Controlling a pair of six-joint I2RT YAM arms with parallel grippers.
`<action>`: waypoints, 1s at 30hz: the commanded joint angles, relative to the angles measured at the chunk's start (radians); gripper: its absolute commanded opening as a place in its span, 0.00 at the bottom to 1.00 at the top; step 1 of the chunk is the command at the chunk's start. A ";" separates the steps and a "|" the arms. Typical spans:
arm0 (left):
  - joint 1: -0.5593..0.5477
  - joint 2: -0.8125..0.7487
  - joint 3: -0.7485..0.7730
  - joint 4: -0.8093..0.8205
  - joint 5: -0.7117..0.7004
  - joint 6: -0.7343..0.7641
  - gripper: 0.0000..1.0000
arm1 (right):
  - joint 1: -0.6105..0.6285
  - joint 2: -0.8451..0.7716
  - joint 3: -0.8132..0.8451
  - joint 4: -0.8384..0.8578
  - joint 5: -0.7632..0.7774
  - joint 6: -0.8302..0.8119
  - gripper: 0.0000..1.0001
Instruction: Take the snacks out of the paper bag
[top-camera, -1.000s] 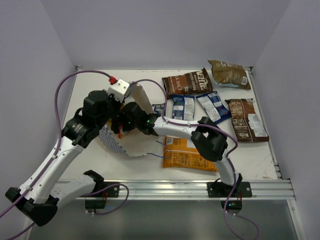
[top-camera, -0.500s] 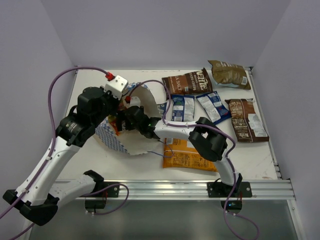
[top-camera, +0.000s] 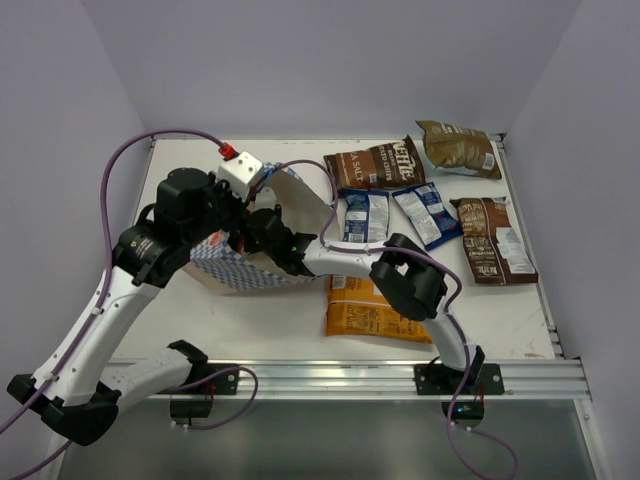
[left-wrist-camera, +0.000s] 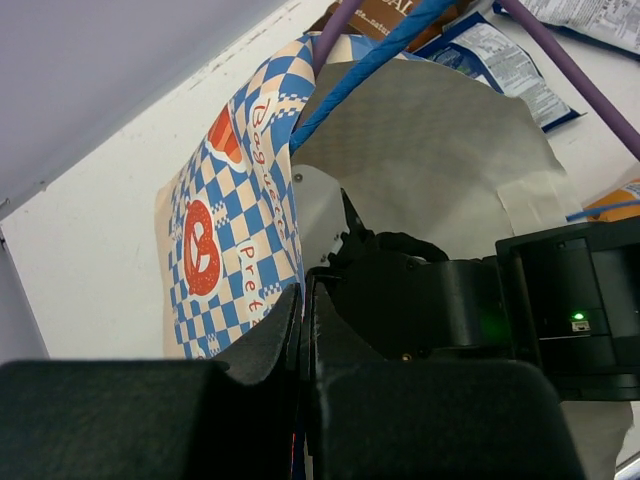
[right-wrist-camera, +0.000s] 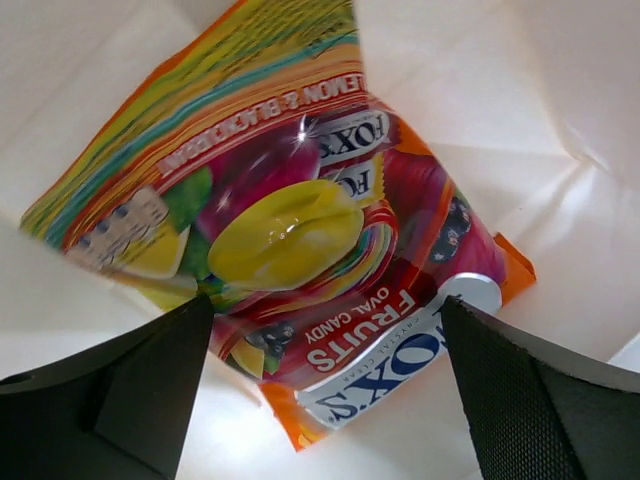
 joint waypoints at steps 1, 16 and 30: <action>-0.006 -0.014 0.079 0.080 0.123 -0.022 0.00 | -0.007 0.066 0.064 -0.060 0.039 0.006 0.97; -0.005 -0.048 -0.004 0.097 -0.042 -0.022 0.00 | -0.011 -0.012 -0.023 0.040 -0.077 -0.086 0.00; -0.005 -0.007 -0.136 0.164 -0.388 -0.042 0.00 | -0.017 -0.375 -0.286 0.118 -0.223 -0.210 0.00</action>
